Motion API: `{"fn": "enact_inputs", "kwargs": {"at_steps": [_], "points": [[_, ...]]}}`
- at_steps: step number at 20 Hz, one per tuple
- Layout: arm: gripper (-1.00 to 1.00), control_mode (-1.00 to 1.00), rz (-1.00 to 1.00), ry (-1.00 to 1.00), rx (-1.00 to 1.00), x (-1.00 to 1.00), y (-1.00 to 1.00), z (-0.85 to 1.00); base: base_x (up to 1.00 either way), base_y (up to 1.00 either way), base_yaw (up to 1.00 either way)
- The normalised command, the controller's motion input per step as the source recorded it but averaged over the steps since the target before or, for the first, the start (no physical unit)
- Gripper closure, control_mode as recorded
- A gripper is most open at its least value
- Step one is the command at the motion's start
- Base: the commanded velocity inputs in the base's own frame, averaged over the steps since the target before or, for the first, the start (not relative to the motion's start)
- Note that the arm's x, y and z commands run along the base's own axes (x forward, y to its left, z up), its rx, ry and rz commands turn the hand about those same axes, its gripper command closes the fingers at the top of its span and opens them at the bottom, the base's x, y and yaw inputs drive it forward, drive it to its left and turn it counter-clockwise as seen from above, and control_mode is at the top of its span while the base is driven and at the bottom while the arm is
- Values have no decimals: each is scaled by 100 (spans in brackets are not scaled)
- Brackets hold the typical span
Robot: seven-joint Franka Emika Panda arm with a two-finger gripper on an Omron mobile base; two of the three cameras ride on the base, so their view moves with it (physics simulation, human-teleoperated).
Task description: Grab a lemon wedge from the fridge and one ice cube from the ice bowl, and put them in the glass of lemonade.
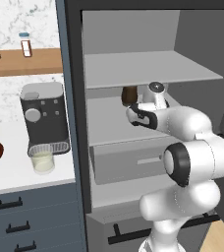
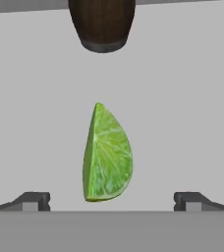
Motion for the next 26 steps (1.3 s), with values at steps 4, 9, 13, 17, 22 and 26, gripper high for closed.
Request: {"fn": "enact_inputs", "kwargs": {"at_steps": [4, 9, 13, 17, 22, 26], "points": [[-100, -100, 0, 0, 0, 26, 0, -50, 0, 0, 0], [-100, -100, 0, -2, 0, 19, 0, -41, 0, 0, 0], [-100, -100, 0, -2, 0, 10, 0, 0, 0, 0, 0], [-100, -100, 0, -2, 0, 5, 0, 4, 0, 0, 0], [-100, -100, 0, -1, 0, 5, 0, 0, 0, 0, 0], [-100, -100, -1, 6, 0, 22, 0, 14, 0, 0, 0]]}}
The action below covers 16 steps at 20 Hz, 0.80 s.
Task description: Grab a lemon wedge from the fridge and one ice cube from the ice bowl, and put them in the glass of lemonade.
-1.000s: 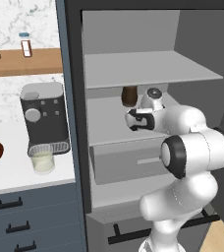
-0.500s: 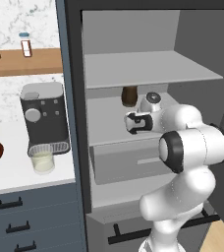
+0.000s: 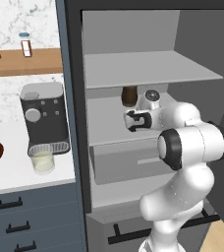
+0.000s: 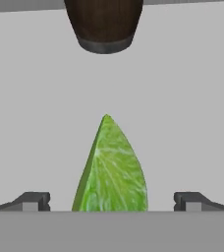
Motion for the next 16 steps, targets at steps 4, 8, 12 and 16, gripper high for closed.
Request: {"fn": "enact_inputs", "kwargs": {"at_steps": [4, 8, 12, 16], "points": [[-100, -100, 0, 1, 1, 1, 0, 23, 0, 0, 0], [-100, -100, 0, 3, 0, -6, 0, 4, 0, 0, 0], [-100, -100, -1, 6, 0, -7, 0, -4, 0, 0, 0], [-100, -100, -4, 6, 0, 32, 0, -22, 0, 0, 0]]}}
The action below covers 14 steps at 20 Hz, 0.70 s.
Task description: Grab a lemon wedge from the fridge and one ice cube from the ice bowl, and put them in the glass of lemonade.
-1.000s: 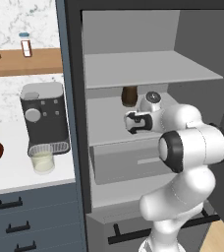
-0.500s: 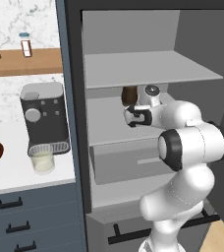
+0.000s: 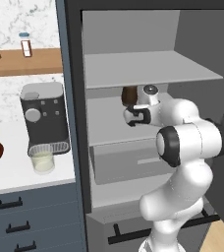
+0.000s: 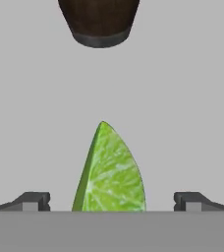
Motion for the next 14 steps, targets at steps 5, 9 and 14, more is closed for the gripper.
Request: {"fn": "enact_inputs", "kwargs": {"at_steps": [5, 9, 14], "points": [[-100, -100, -4, 7, 0, 2, 0, -18, 0, 0, 0], [-100, -100, -4, 7, 0, -31, 0, -26, 0, 0, 0], [-100, -100, -3, 3, 0, -5, 0, -41, 0, 0, 0]]}}
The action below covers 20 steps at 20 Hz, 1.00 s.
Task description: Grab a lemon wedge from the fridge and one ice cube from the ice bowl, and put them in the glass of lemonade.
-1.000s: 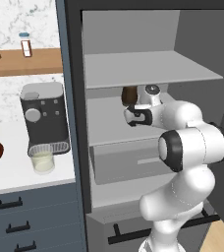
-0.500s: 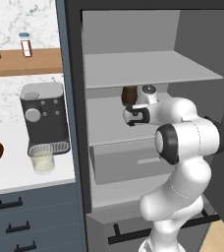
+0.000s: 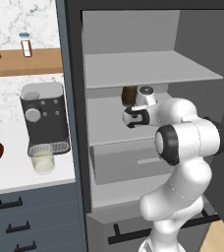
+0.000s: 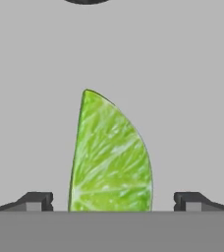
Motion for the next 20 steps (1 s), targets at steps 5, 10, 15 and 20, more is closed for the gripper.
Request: {"fn": "enact_inputs", "kwargs": {"at_steps": [5, 10, 15, 20], "points": [[-100, -100, -1, 0, 0, 1, 0, -9, 0, 0, 0], [-100, -100, -3, 0, 0, 4, -3, -42, 0, 0, 0], [-100, -100, -2, 0, 3, -1, 0, -32, 0, 0, 0], [100, -100, -3, 0, 0, -2, 0, -20, 0, 0, 0]]}}
